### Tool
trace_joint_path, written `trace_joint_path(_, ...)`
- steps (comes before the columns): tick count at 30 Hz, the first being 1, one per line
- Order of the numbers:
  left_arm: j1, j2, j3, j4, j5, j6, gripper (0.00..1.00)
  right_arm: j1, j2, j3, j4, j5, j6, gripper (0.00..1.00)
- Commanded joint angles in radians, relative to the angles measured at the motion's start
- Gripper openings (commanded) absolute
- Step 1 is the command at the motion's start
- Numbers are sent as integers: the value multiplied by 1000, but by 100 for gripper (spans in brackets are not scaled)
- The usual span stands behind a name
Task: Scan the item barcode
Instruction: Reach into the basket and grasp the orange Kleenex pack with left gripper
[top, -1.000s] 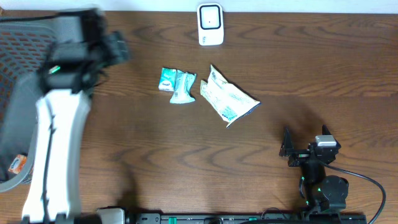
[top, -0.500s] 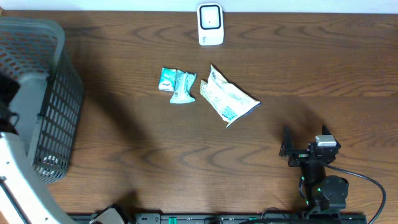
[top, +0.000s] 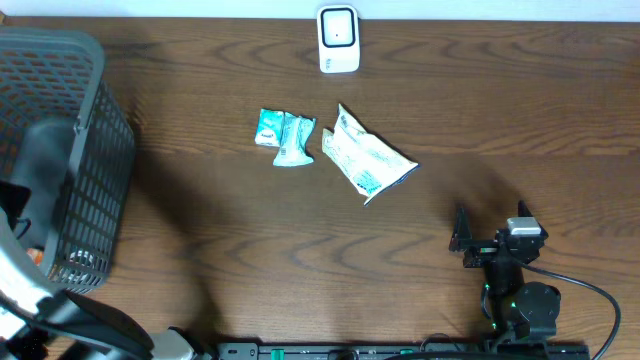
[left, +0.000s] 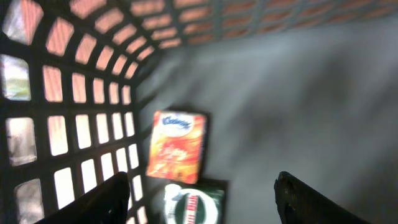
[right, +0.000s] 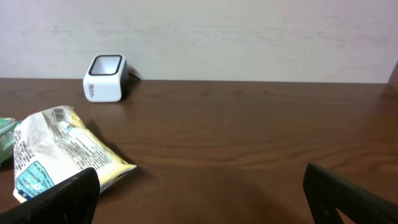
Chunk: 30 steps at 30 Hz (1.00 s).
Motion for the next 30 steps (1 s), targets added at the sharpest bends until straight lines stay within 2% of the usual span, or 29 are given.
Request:
trace_joint_path(1,14,48,-23,-3,-70,-11,74,-2,-4,-2,-5,2,10,99)
trace_joint_path(16,67,261,-36,-10,-61,-34,74,-2,-4,-2,-5,2,10,99)
trace_joint_path(21,67,300,-36,5,6,-34,74,-2,-4,-2,-5,2,10,99)
trace_joint_path(30,67,364,-38,54,9,-23,74,-2,-4,-2,-5,2,10,99)
